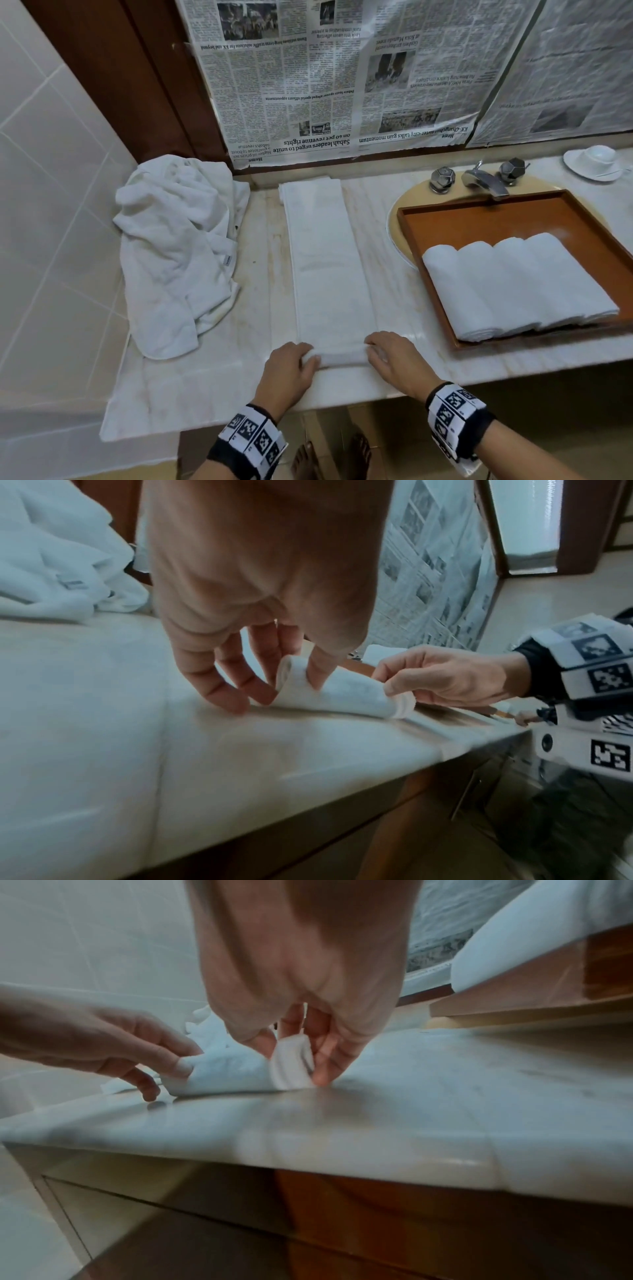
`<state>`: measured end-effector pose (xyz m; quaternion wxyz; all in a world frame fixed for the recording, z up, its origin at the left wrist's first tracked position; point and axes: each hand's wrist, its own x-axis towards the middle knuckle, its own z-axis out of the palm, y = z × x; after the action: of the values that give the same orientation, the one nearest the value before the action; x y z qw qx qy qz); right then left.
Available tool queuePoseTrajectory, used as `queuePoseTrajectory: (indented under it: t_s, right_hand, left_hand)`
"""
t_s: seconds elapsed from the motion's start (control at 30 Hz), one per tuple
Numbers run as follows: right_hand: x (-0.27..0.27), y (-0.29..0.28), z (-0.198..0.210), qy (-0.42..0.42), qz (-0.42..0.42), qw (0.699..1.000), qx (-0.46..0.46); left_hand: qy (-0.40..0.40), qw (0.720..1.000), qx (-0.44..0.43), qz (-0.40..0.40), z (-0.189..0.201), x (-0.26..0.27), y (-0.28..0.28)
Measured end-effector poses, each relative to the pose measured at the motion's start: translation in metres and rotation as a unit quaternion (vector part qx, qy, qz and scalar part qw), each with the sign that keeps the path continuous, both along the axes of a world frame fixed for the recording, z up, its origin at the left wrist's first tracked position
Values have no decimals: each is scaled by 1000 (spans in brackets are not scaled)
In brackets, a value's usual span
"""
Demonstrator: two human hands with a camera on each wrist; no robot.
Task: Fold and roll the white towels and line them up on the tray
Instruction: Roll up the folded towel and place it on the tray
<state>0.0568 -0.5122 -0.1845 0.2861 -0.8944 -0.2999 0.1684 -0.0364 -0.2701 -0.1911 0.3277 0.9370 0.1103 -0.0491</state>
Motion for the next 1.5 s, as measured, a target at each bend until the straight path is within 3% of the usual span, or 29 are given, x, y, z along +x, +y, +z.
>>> queuePoseTrajectory:
  t_s: [0.13,0.3,0.43,0.6,0.7,0.8,0.9,1.0,1.1,1.23,1.37,1.5]
  right_hand:
    - [4,-1,-3,-10,-15,999,35]
    - [5,4,-8,-120,43,991,-39]
    - [9,8,-1,-174,96,977,-73]
    - [4,11,6,-156,155,962,-163]
    - [9,14,4,-130,138,974,-125]
    - [22,17,11,-32,104,989,-95]
    - [33,21,15,14,68,994,-82]
    - [40,21,11,57,5,998,-39]
    - [42,23,10,48,-38,998,-20]
    - [37,30,5,-29,-28,996,-85]
    - [38,30,5,-82,-18,993,-77]
    - [36,30,11,-120,87,974,-173]
  left_hand:
    - [37,996,-31,70,5,10,6]
    - [84,985,-52,139,8,21,1]
    - [-2,984,-43,174,2,19,-9]
    - [-112,989,77,62,-6,5,-28]
    - [-116,989,94,0,-8,-6,-29]
    - [-103,985,133,-34,-10,-10,-25]
    - [-86,991,102,-18,-11,0,-14]
    - [-50,999,6,11,1,16,-3]
    - [-16,998,-36,48,5,30,5]
    - [6,993,-51,107,4,42,5]
    - [13,990,-26,141,7,43,-5]
    - [-19,987,-30,159,5,35,-13]
